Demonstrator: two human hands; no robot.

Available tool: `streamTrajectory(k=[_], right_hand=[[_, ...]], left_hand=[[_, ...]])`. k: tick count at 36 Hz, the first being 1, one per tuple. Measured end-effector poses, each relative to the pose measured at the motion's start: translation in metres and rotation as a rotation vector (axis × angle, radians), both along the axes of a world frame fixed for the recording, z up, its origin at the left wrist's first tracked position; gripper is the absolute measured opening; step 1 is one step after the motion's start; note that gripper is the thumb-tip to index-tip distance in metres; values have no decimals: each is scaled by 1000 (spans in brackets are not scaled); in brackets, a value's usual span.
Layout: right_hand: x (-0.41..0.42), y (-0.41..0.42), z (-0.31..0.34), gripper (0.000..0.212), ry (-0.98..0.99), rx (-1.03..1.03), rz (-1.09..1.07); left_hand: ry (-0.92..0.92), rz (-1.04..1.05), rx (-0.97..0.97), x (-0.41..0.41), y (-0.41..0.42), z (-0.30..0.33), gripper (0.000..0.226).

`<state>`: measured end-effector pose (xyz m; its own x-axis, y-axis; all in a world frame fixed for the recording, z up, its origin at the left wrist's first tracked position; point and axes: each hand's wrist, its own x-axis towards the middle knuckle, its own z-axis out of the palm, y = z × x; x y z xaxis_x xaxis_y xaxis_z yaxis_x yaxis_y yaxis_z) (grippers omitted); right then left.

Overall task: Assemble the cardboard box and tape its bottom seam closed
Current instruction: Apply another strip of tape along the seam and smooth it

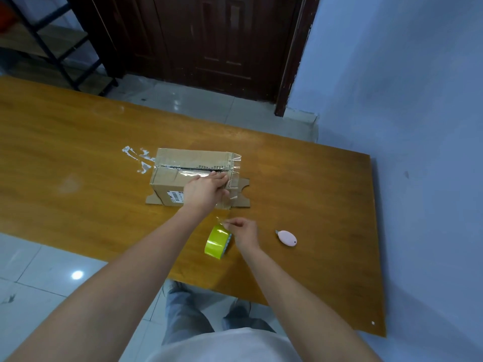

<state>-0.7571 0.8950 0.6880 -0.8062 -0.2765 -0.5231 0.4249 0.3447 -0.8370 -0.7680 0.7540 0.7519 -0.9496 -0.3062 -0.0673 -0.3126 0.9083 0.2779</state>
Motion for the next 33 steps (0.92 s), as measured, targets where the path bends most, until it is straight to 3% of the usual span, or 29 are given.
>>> streamTrajectory(k=[10, 17, 19, 28, 33], right_hand=[[2, 32, -8, 7, -170, -65, -109], [-19, 37, 4, 7, -84, -107, -112], [-29, 42, 6, 17, -39, -78, -85], [-54, 72, 16, 35, 127, 164, 95], [-48, 79, 18, 17, 403, 547, 247]], left_hand=[[16, -98, -54, 3, -3, -3, 47], [31, -135, -119, 7, -4, -7, 47], [45, -139, -119, 7, -4, -8, 47], [219, -160, -101, 11, -4, -15, 43], [272, -201, -130, 13, -6, -15, 41]])
